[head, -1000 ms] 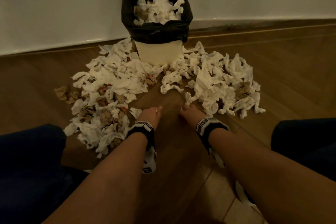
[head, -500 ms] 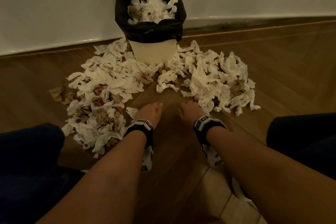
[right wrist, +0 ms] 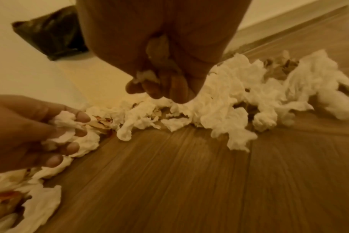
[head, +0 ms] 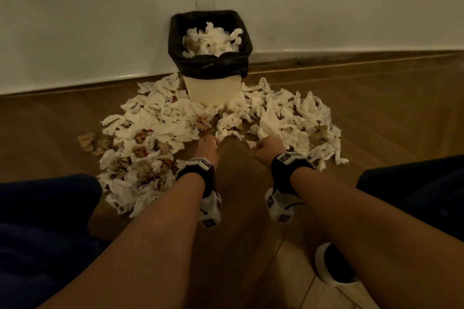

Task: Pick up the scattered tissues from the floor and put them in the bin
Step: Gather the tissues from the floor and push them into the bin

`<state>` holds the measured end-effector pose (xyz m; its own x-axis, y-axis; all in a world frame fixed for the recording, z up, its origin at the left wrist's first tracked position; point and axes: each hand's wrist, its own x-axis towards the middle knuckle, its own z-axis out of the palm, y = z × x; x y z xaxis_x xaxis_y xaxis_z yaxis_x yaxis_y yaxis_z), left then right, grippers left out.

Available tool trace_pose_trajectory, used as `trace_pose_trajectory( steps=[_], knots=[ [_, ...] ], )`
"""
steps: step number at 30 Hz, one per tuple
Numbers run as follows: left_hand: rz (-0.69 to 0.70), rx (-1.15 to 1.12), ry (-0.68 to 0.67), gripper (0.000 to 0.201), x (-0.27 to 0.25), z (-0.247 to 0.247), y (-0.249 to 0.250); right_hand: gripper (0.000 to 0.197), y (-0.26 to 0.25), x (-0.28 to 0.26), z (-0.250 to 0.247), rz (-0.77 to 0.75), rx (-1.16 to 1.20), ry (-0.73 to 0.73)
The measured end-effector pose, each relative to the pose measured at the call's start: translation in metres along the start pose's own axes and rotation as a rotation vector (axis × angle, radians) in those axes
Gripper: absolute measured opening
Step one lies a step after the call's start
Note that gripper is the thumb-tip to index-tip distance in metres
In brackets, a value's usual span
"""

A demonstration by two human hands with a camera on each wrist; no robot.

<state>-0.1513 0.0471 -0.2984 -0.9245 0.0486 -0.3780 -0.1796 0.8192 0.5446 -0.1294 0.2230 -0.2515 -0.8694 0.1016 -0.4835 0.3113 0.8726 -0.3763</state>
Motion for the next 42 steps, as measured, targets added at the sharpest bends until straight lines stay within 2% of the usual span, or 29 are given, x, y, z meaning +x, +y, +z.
trace_pose_trajectory(
  steps=[6,7,8,10,13,16,18,21,25,28,31,33,35,37,42],
  knots=[
    [0.012,0.05,0.055,0.031,0.005,-0.021,0.022,0.035,-0.023,0.0,-0.018,0.082,0.052,-0.062],
    [0.037,0.06,0.098,0.033,0.001,-0.029,0.029,0.04,-0.027,-0.004,-0.025,0.095,0.052,-0.021],
    [0.102,0.042,0.185,0.036,-0.01,-0.065,0.048,0.047,-0.044,-0.019,-0.058,0.065,0.053,0.06],
    [0.087,0.01,0.211,0.038,-0.009,-0.076,0.052,0.052,-0.05,-0.012,-0.067,-0.018,-0.027,0.077],
    [0.104,-0.01,0.229,0.037,-0.006,-0.1,0.062,0.052,-0.071,-0.016,-0.091,-0.071,-0.066,0.089],
    [0.188,-0.164,0.254,0.027,-0.006,-0.152,0.088,0.046,-0.099,-0.021,-0.137,-0.227,-0.043,0.153],
    [0.221,-0.25,0.305,0.024,-0.004,-0.186,0.1,0.037,-0.115,-0.024,-0.167,-0.276,0.055,0.19],
    [0.244,-0.388,0.419,0.015,-0.005,-0.228,0.115,0.032,-0.138,-0.022,-0.208,-0.326,0.079,0.274],
    [0.246,-0.383,0.503,0.017,0.011,-0.271,0.131,0.029,-0.166,-0.007,-0.247,-0.392,0.259,0.3],
    [0.226,-0.331,0.484,0.021,0.03,-0.28,0.135,0.028,-0.172,0.017,-0.249,-0.36,0.44,0.261],
    [0.187,-0.34,0.438,0.027,0.053,-0.271,0.132,0.031,-0.175,0.045,-0.238,-0.298,0.476,0.175],
    [0.163,-0.313,0.401,0.029,0.066,-0.258,0.128,0.043,-0.174,0.059,-0.23,-0.26,0.424,0.137],
    [0.163,-0.239,0.299,0.031,0.079,-0.243,0.122,0.06,-0.171,0.069,-0.22,-0.236,0.35,0.091],
    [0.135,-0.207,0.224,0.033,0.085,-0.233,0.116,0.068,-0.168,0.075,-0.211,-0.225,0.335,0.054],
    [0.077,-0.441,0.25,0.03,0.083,-0.23,0.118,0.061,-0.159,0.077,-0.211,-0.198,0.459,0.034]
  ],
)
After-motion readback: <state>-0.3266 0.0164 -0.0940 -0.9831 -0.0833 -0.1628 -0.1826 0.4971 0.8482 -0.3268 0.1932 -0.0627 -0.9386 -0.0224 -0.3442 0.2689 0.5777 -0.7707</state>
